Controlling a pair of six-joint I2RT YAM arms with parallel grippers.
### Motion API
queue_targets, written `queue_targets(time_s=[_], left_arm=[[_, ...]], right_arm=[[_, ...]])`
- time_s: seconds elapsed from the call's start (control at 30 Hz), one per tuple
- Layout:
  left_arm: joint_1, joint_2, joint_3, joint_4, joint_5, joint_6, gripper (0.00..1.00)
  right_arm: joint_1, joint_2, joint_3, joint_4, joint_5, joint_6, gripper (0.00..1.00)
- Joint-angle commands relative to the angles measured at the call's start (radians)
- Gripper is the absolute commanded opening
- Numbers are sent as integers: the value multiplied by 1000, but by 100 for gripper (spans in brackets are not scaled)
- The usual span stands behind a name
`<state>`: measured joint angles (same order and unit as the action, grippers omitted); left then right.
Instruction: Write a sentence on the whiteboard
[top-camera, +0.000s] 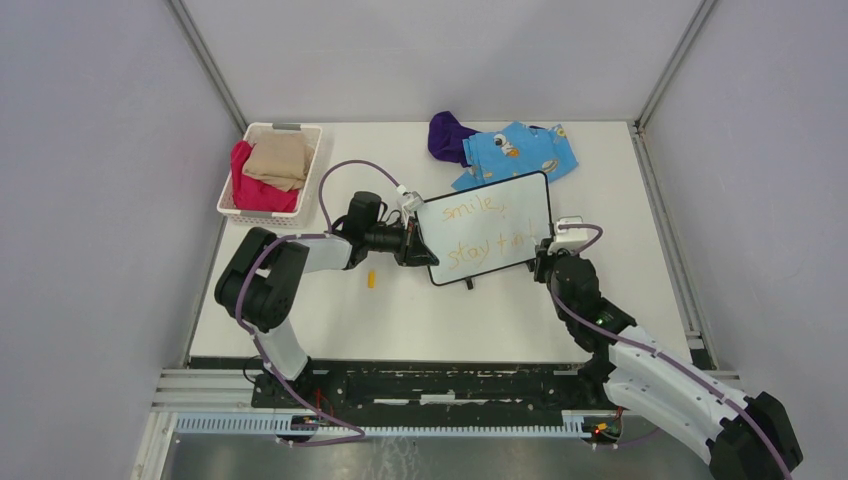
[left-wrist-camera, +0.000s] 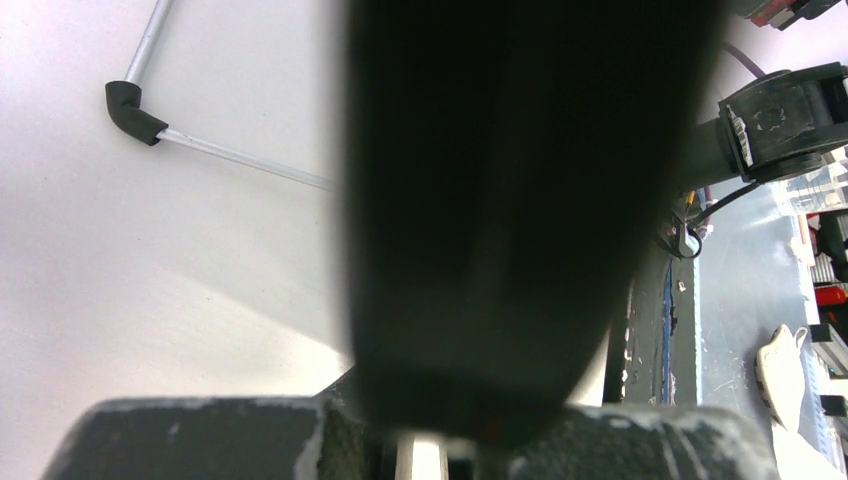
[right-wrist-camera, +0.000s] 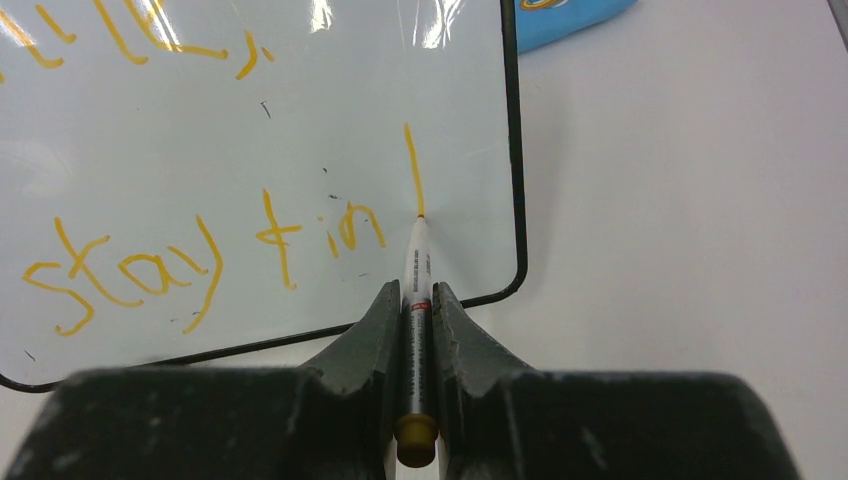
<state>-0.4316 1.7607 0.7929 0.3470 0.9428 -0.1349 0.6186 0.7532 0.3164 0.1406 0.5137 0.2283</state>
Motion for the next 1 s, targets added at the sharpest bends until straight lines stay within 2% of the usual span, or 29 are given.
queue_targets(time_s=[0.0,0.6,0.97], left_arm=[[-17,55,-12,-120,-112,71,2],[-18,54,-11,-121,-113,71,2],[-18,56,-11,-122,-112,72,2]], right_arm=[[-6,0,-25,-24,-33,32,0],[-5,65,108,-6,-30,-4,0],[-6,67,82,1,-83,2,0]])
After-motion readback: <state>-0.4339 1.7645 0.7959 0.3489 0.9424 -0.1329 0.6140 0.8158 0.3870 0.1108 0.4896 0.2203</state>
